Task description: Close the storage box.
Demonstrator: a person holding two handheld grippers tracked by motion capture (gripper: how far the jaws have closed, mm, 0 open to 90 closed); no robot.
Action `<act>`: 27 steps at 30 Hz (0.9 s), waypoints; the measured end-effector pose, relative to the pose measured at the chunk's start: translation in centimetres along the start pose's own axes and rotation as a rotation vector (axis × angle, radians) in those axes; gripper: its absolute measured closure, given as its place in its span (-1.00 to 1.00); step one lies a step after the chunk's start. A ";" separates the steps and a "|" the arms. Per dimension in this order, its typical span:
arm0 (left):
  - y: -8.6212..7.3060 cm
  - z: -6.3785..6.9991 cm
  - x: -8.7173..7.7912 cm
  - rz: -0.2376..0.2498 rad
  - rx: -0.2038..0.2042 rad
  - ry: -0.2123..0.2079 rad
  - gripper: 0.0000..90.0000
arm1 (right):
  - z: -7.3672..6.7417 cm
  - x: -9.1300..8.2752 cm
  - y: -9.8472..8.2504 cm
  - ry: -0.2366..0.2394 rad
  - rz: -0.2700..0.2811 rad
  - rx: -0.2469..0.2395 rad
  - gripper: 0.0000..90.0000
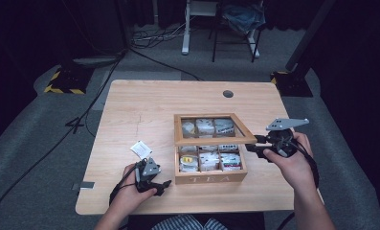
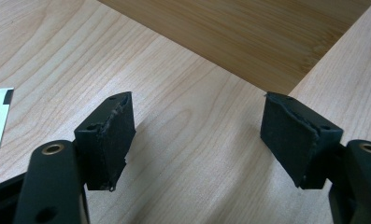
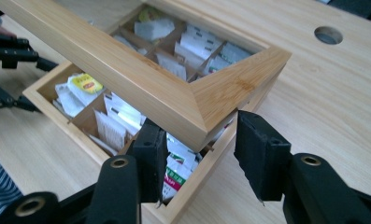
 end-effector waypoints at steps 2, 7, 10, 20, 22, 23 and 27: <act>0.0 0.0 0.0 0.001 0.000 0.000 -0.40 | -0.1 0.1 -0.2 0.002 -0.024 -0.007 0.21; 0.0 0.0 0.0 0.002 -0.001 0.000 -0.40 | -0.2 0.3 -0.5 0.000 -0.061 -0.019 0.20; 0.0 0.0 0.0 0.002 -0.001 0.000 -0.40 | -0.3 0.5 -0.7 -0.006 -0.082 -0.025 0.19; 0.0 0.0 0.0 0.002 -0.001 0.001 -0.40 | -0.6 1.3 -1.5 0.009 -0.169 -0.037 0.20; 0.0 0.0 0.0 0.002 -0.001 0.001 -0.40 | -0.6 1.4 -1.6 0.011 -0.182 -0.042 0.20; 0.0 0.0 0.0 0.002 -0.001 0.001 -0.40 | -0.6 1.5 -1.7 0.010 -0.191 -0.047 0.20; 0.0 0.0 0.0 0.002 -0.001 0.001 -0.40 | -0.7 1.7 -2.0 0.009 -0.217 -0.057 0.20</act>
Point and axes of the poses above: each handheld gripper's, and its own axes: x roughly forward along the jaws, y roughly out of its top, z roughly to its right, the point moved 6 cm from there along x, roughly forward along the jaws, and after that the axes turned 9 degrees about x, right-handed, at the moved point
